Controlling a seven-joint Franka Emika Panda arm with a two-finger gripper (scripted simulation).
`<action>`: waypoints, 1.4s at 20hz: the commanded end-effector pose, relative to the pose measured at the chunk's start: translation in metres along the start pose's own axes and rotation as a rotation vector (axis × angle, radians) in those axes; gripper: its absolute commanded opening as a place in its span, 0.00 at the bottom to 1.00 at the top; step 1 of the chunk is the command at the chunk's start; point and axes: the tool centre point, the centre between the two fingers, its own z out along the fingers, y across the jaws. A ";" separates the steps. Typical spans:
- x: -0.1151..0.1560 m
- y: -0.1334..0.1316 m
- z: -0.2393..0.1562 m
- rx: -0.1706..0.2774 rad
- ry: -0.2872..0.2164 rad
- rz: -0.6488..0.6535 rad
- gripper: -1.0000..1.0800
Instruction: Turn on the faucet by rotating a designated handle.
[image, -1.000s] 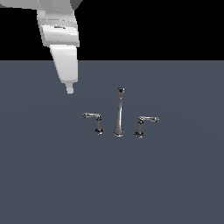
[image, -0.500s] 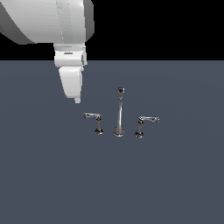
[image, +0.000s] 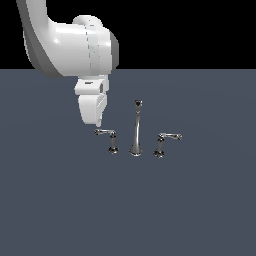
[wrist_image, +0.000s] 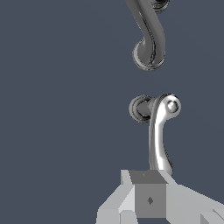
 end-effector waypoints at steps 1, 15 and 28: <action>0.005 -0.009 0.010 0.001 0.001 0.044 0.00; 0.014 -0.023 0.027 0.000 -0.002 0.123 0.00; -0.011 0.017 0.027 0.000 -0.003 0.124 0.00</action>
